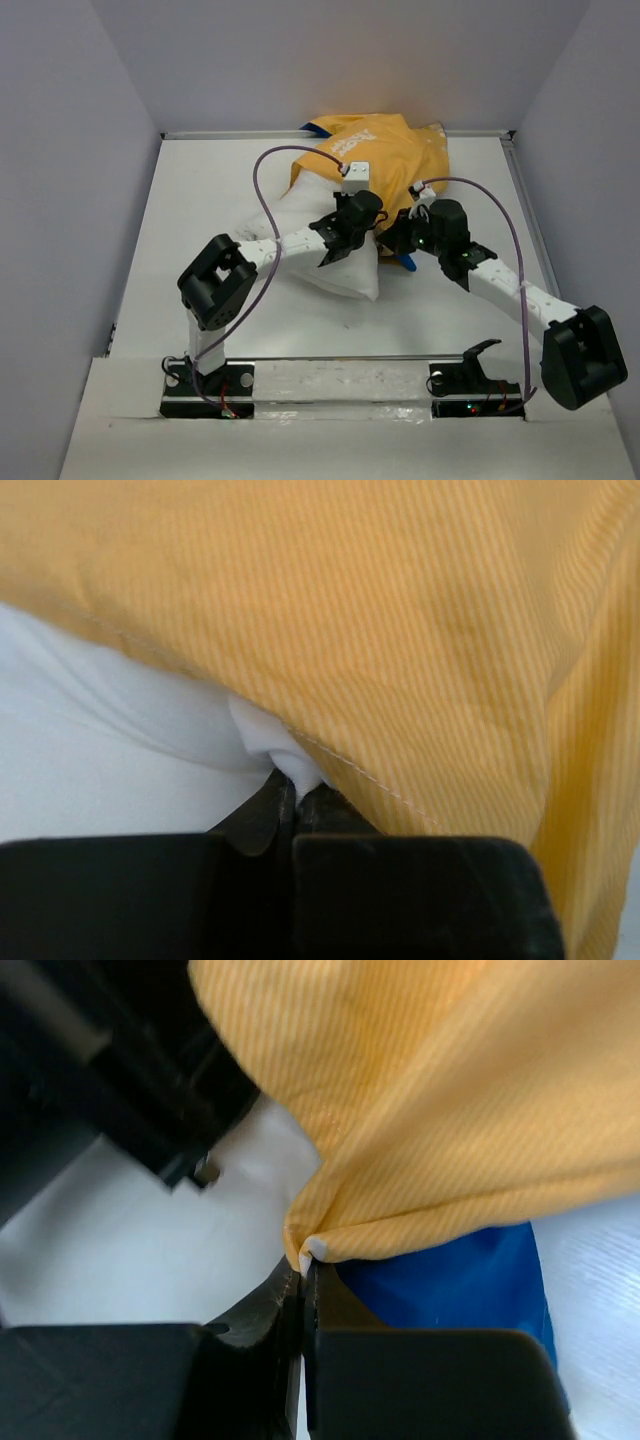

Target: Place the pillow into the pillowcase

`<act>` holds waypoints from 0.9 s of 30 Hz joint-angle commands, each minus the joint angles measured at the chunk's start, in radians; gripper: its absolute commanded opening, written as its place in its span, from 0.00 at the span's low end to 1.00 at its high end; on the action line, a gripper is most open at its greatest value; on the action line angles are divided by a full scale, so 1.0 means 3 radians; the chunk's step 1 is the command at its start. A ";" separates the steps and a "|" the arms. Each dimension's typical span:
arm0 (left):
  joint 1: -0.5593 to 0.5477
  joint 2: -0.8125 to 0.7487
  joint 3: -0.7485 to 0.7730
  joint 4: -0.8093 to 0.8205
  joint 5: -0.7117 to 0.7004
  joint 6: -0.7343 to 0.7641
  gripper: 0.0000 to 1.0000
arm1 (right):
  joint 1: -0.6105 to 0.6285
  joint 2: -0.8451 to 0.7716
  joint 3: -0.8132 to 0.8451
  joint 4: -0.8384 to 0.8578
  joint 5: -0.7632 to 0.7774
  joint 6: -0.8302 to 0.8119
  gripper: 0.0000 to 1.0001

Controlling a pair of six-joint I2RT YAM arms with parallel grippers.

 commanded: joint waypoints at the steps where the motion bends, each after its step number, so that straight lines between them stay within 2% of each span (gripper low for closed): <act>1: 0.0215 -0.0293 -0.0031 0.0961 -0.0204 -0.0573 0.00 | 0.0257 -0.0353 0.0019 -0.0319 -0.1271 0.0245 0.00; 3: 0.0261 -0.0477 -0.0117 0.1205 -0.0220 -0.0594 0.00 | 0.0257 -0.0364 -0.0077 -0.0325 -0.1144 0.0260 0.00; 4: 0.0272 -0.0528 -0.0164 0.1313 -0.0230 -0.0573 0.00 | 0.0257 -0.0293 -0.0093 -0.0370 -0.0672 0.0306 0.00; 6: 0.0262 -0.0610 -0.0261 0.1503 -0.0230 -0.0624 0.00 | 0.0257 0.0110 -0.0002 -0.0509 -0.0432 0.0367 0.00; 8: 0.0201 -0.0636 -0.0353 0.1686 -0.0251 -0.0685 0.00 | 0.0298 0.0341 -0.0027 -0.0189 -0.0808 0.0510 0.00; 9: 0.0175 -0.0646 -0.0470 0.1768 -0.0291 -0.0706 0.00 | 0.0339 0.0367 -0.0078 0.0203 -0.0841 0.0637 0.00; 12: 0.0134 -0.0697 -0.0613 0.1958 -0.0343 -0.0726 0.00 | 0.0553 0.0307 -0.0155 0.0533 -0.0897 0.0766 0.00; 18: 0.0037 -0.0744 -0.0905 0.2352 -0.0506 -0.0706 0.00 | 0.0702 -0.0168 0.0064 0.0448 -0.1429 0.0598 0.02; 21: -0.0065 -0.0611 -0.0936 0.2393 -0.0537 -0.0783 0.00 | 0.0702 -0.0246 0.0335 0.0172 -0.1419 0.0557 0.11; 24: -0.0153 -0.0544 -0.0926 0.2474 -0.0655 -0.0778 0.00 | 0.0733 -0.0404 0.0321 0.0064 -0.1394 0.0490 0.27; 25: -0.0122 -0.0539 -0.0911 0.2485 -0.0609 -0.0778 0.00 | 0.0733 -0.0455 0.0285 -0.0017 -0.1328 0.0404 0.37; 26: -0.0107 -0.0544 -0.0895 0.2480 -0.0568 -0.0778 0.00 | 0.0733 -0.0522 0.0244 -0.0129 -0.1124 0.0337 0.42; 27: -0.0102 -0.0569 -0.0885 0.2485 -0.0517 -0.0742 0.00 | 0.0733 -0.0532 0.0188 -0.0485 -0.0955 0.0251 0.53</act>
